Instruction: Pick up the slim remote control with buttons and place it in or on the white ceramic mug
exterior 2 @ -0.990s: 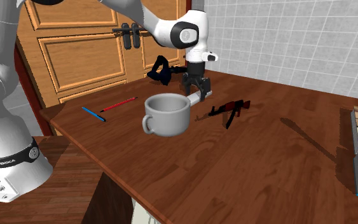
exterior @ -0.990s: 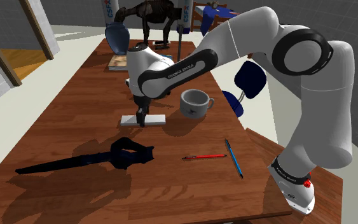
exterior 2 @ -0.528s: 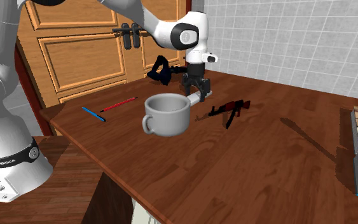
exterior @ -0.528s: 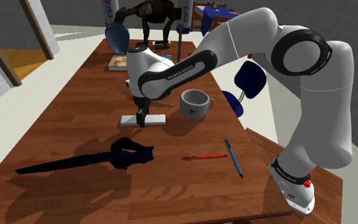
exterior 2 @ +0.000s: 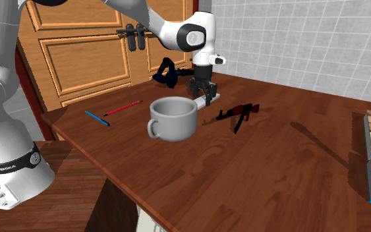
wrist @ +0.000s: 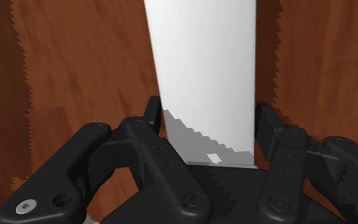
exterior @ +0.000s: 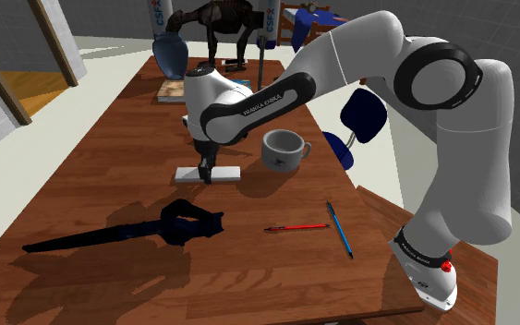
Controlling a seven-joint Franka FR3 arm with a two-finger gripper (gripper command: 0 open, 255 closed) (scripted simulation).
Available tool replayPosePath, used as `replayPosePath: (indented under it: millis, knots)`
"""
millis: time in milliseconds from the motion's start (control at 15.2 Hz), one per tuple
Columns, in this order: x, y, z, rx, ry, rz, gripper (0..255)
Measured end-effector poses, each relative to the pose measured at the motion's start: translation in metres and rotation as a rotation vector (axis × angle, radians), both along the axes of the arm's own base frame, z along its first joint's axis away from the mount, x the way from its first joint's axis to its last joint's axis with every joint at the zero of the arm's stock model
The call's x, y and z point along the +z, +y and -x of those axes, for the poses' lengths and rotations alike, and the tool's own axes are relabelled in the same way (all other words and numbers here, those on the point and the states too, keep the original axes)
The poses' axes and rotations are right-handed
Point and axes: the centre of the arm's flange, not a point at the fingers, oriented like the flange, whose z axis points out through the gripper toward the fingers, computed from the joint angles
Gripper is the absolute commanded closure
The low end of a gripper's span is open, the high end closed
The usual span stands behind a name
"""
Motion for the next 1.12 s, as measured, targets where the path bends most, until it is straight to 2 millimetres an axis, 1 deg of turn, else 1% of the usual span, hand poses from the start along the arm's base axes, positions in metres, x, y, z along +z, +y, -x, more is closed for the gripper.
replayPosePath:
  millis: [198,330,1122]
  knots:
    - [0.002,0.000,0.000,0.000,0.001,0.000,255]
    - [0.010,-0.001,0.000,0.000,0.001,0.000,255]
    - [0.074,0.000,-0.001,0.000,0.001,0.000,255]
